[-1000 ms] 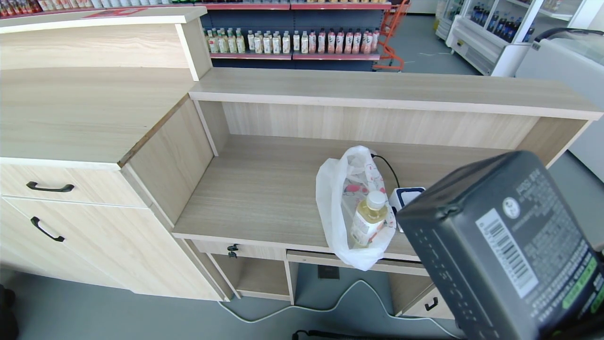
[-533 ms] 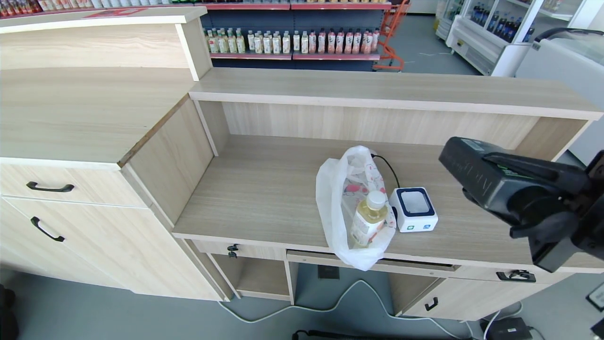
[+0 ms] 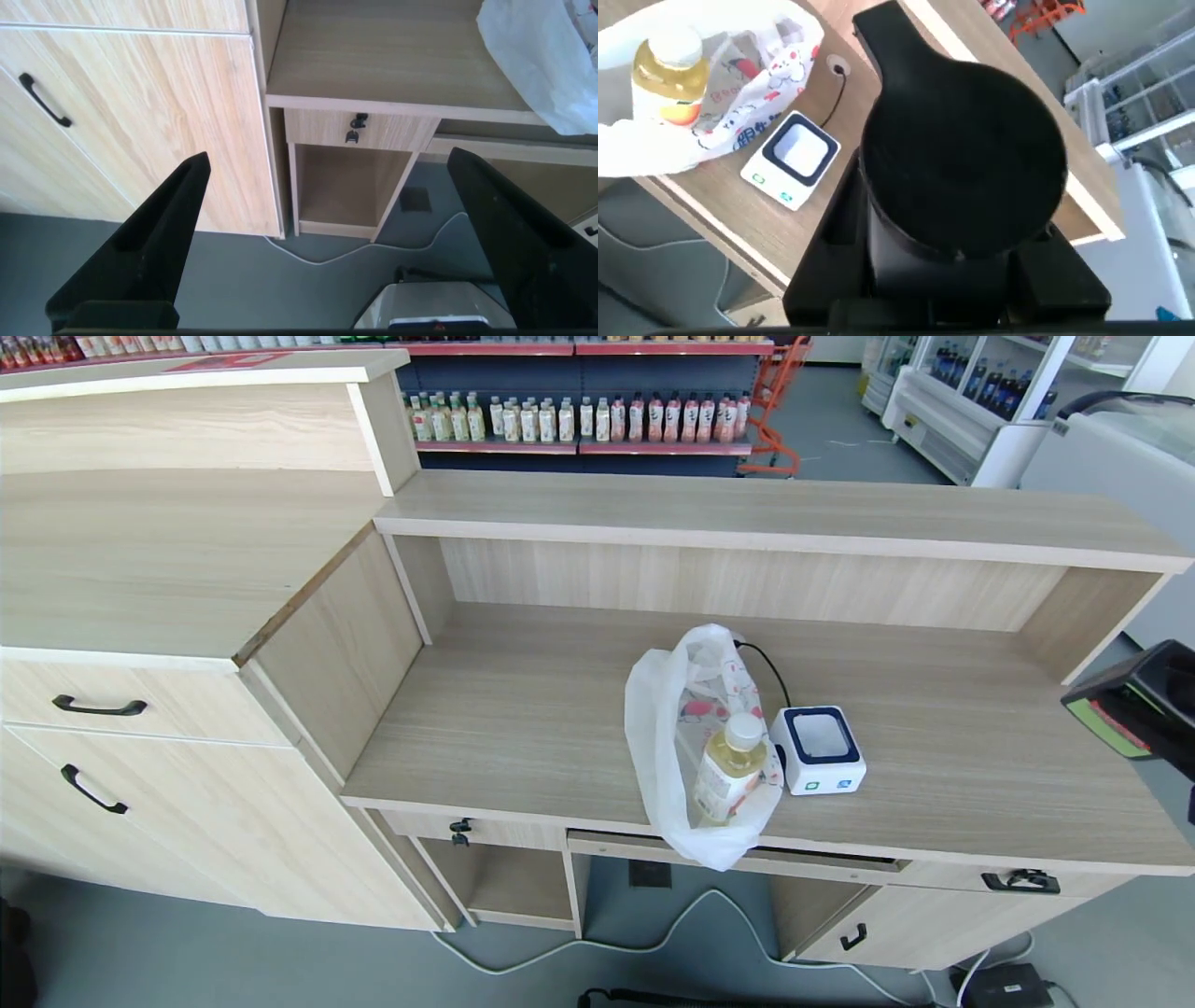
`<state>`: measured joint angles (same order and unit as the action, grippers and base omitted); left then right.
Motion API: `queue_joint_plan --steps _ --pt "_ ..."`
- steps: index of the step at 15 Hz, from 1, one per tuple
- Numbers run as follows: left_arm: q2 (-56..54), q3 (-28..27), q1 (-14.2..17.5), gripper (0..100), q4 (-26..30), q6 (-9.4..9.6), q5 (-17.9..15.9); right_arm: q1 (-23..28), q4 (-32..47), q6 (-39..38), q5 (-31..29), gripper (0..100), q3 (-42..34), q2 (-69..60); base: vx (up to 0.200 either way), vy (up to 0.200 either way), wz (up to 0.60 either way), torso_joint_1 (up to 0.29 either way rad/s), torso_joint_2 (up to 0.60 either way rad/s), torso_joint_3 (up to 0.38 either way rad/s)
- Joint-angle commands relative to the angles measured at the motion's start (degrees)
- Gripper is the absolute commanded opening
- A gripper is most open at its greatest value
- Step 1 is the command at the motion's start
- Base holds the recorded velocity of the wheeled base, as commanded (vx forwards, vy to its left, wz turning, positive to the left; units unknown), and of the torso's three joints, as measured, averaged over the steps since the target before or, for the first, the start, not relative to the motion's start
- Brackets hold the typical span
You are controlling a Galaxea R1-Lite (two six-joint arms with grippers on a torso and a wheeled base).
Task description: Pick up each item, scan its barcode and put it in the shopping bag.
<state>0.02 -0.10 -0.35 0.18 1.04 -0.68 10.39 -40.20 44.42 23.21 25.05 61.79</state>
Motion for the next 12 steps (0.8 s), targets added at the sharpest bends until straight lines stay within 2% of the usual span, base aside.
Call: queue_joint_plan --steps 1,4,5,8,12 --pt "0.0 0.0 0.0 100 0.0 0.02 0.0 2.0 -1.0 -3.9 -0.3 0 0.2 2.0 0.000 0.000 0.60 0.002 0.00 0.002" --pt "0.0 0.0 0.0 100 0.0 0.02 0.0 2.6 -4.8 -10.6 -3.1 0 3.1 9.5 0.000 0.000 0.60 -0.002 0.00 0.004" --pt "0.0 0.0 0.0 100 0.0 0.02 0.0 1.7 -7.4 -19.4 -2.4 0 6.4 15.3 0.000 0.000 0.00 0.000 0.00 0.000" --pt "0.0 0.0 0.0 100 0.0 0.02 0.0 1.3 -7.3 -37.7 -2.8 0 15.3 27.9 0.000 0.000 0.00 0.000 0.00 0.000" --pt "0.0 0.0 0.0 100 0.0 0.02 0.0 1.2 -4.1 -52.9 -2.5 0 15.2 36.6 0.000 0.000 0.00 0.000 0.00 0.000"
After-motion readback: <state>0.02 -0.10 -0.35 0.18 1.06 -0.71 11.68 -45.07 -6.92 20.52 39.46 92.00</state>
